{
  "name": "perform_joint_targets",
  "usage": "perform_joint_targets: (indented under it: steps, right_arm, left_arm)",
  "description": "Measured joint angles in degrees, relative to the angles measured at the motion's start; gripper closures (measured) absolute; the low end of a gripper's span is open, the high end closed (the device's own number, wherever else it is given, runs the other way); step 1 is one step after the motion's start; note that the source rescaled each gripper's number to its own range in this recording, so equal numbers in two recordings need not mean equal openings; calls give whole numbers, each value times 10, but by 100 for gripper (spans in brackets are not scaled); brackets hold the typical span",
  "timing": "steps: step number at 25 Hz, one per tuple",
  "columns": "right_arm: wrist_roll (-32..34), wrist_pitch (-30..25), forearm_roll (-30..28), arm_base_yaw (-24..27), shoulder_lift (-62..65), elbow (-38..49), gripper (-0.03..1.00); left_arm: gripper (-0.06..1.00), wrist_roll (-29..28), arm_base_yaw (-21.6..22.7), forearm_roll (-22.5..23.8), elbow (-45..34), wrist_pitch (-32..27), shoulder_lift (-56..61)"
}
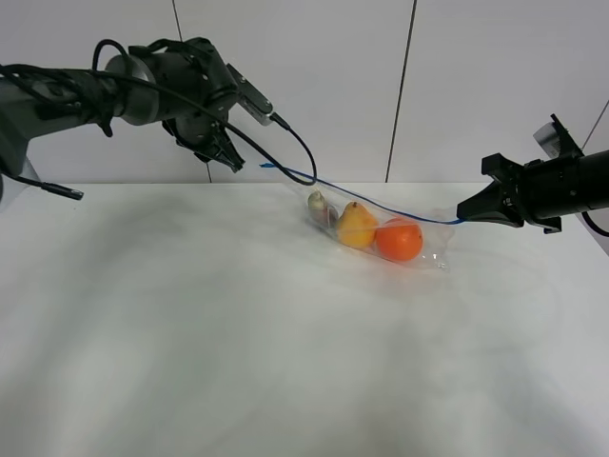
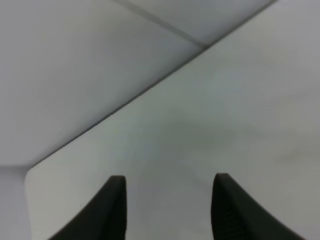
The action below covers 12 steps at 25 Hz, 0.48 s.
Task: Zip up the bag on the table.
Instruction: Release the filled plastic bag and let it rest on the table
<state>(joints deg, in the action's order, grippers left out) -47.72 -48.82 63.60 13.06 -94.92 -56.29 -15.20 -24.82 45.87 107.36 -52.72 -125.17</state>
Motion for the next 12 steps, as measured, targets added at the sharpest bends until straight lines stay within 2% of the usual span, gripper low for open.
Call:
perform_joint_targets:
  steps: [4, 12]
  right_arm:
    - [0, 1, -2, 0, 0, 0, 97]
    - [1, 2, -12, 0, 0, 0, 97]
  left_arm:
    - [42, 0, 33, -4, 0, -4, 14]
    - [42, 1, 95, -57, 0, 1, 33]
